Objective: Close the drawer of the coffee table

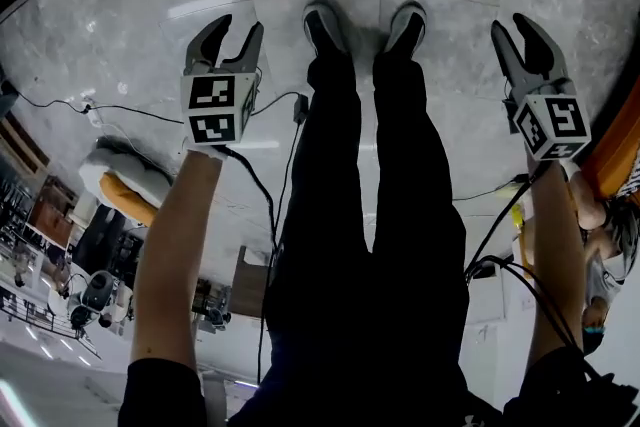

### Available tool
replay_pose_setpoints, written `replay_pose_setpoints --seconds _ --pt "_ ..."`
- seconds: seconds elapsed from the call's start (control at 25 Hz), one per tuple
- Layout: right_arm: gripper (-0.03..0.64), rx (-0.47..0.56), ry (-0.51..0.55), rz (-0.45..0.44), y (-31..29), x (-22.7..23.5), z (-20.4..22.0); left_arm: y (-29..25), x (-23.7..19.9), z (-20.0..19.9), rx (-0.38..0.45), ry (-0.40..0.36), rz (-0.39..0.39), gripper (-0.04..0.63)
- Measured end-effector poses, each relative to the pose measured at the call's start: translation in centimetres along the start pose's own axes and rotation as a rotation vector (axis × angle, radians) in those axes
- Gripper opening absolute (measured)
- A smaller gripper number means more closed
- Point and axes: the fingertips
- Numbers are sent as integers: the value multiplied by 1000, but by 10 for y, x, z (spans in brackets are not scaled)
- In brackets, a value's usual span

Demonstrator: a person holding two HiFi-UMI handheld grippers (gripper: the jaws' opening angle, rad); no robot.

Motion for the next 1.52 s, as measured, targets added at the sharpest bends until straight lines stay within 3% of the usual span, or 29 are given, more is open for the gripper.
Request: replay_pose_setpoints --seconds 0.12,0.32,0.76,0.92,1.08,1.28,1.52 --pt "167 -23 38 2 -18 -2 14 -15 -8 10 -26 -27 -3 193" --pt "172 -56 90 27 -43 5 34 -38 -29 12 -14 15 -36 193" --pt "190 -110 130 61 -95 10 62 -77 -43 4 -7 -1 -10 193" --pt "163 -111 97 82 -101 9 61 -84 -51 2 5 28 -10 190" --pt "152 -127 73 92 -102 9 51 -83 -49 -14 31 38 9 143" --pt "152 -137 19 94 -93 6 46 -73 -46 -15 43 107 20 143" --pt "152 -108 -21 94 -84 9 30 -59 -42 -26 77 130 9 143"
Point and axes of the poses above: the fingertips, and each gripper's own axes: y backward along the fingers, x to its right, z out of its underside, and after that the axes turned 13 degrees about z, right-handed
